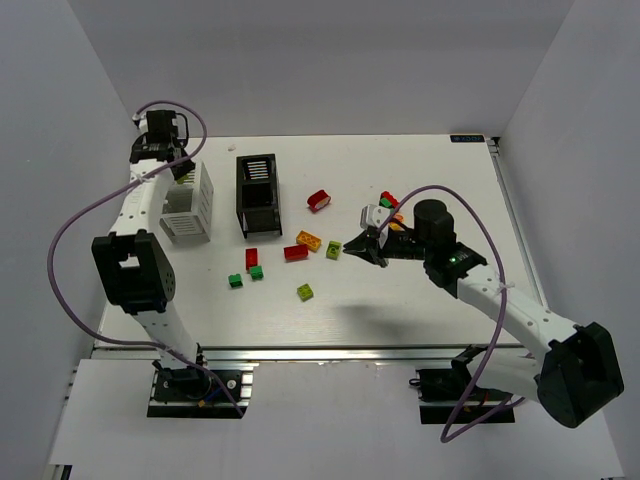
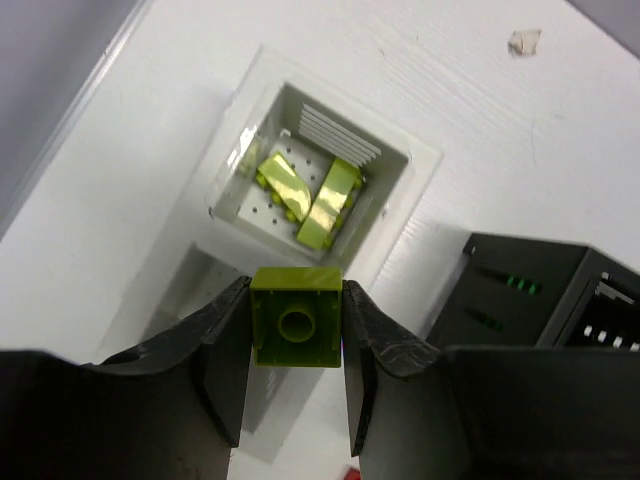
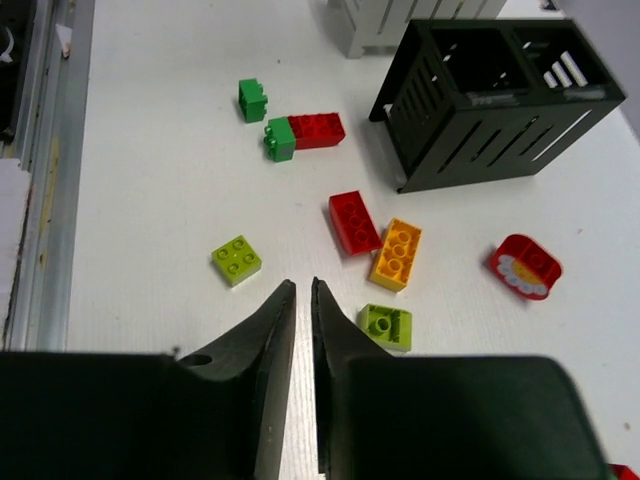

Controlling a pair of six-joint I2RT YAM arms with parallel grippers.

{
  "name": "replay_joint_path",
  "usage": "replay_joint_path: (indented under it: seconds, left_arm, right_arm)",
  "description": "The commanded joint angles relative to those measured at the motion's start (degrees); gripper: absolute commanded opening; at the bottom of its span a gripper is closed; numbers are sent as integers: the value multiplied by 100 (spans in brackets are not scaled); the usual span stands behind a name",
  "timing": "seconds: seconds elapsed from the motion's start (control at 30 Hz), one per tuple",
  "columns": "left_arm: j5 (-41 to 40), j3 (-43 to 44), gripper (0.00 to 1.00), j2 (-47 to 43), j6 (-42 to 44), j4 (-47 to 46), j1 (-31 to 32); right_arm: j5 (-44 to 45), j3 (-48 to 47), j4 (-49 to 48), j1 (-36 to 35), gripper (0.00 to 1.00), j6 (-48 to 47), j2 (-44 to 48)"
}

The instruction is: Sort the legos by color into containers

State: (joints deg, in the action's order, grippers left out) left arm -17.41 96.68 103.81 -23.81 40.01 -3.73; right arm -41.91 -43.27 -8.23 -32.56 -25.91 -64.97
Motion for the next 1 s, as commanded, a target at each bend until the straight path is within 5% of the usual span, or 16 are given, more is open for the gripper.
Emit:
replay_joint_path:
  seconds: [0.0,0.27,0.6,0.7,0.73,0.83,0.93,0.97]
  left_arm:
    - [-140,430,0,104,123,-186,-102]
    - [-131,939,0,816,35,-195,-172]
    - [-43,1283,1,1150,-44,-213,-260]
    - [1,1239,13,1150,-62,-213,-260]
    - [-17,1204,26,1150,-71,-204,-260]
    - [-43,1160,46,1150,-106,-187,-269]
    - [-61,1168,46,1142,-150,-160,-260]
    - [-52,1168,67,1098,-150,-151,-269]
  right_arm:
    - [-221,-111,172,65,19,-107,-130]
    - [-309,-375,497,144,35,-300,-367]
    - [-449,-630,788,250,41,-459,-622]
    - [-450,-701,814,258,47,-503,-701]
    - [-458,-727,814,259,49,-529,-753]
    - [-450,-850,998,259,53,-555,-876]
    - [-432,-1008,1121,267,55,-555,-1026]
    - [-432,-1052,1174,276,56,-564,-1070]
